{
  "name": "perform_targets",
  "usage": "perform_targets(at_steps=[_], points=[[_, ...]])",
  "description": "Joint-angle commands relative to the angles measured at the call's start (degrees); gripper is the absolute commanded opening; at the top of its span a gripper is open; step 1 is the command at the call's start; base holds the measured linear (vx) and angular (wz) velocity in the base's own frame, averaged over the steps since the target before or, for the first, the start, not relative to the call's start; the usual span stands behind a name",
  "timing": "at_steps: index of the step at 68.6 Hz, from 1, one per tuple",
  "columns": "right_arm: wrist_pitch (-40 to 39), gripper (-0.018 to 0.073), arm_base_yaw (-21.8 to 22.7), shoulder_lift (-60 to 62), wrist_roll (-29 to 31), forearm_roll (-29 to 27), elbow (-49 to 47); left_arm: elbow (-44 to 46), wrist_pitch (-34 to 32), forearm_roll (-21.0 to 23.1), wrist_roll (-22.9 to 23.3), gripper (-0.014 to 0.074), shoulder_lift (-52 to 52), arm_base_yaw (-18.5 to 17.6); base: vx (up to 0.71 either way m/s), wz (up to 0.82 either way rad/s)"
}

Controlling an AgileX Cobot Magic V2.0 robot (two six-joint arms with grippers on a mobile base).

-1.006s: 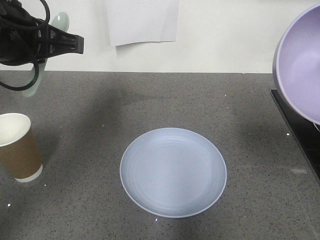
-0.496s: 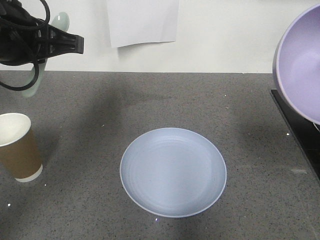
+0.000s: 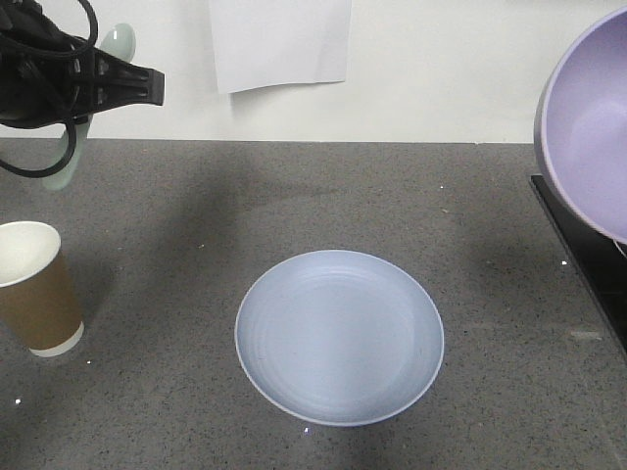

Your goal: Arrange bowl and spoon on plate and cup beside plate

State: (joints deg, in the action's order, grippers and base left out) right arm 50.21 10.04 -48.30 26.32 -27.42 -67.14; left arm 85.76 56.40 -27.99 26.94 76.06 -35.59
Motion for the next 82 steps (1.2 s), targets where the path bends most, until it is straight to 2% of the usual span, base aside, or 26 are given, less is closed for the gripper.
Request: perform_targets(at_steps=[1,14,82], points=[[-3.74,-0.0004,0.25,0.12,0.39,-1.35,-1.32,1.13,-2.67,-1.79,0.09,-0.0006,-1.64,0.06,0.0,0.0],[-3.74,-0.0004,0.25,0.12,0.39,-1.3,-1.32,1.13,-5.93,-1.79,0.09,-0.0006,-1.64,0.06,0.0,0.0],[-5.27,-0.0004,0.25,0.12,0.39,-2.05,-1.32,1.13,-6.08,-1.79,0.09,-0.0006,-1.64,0.06,0.0,0.0]])
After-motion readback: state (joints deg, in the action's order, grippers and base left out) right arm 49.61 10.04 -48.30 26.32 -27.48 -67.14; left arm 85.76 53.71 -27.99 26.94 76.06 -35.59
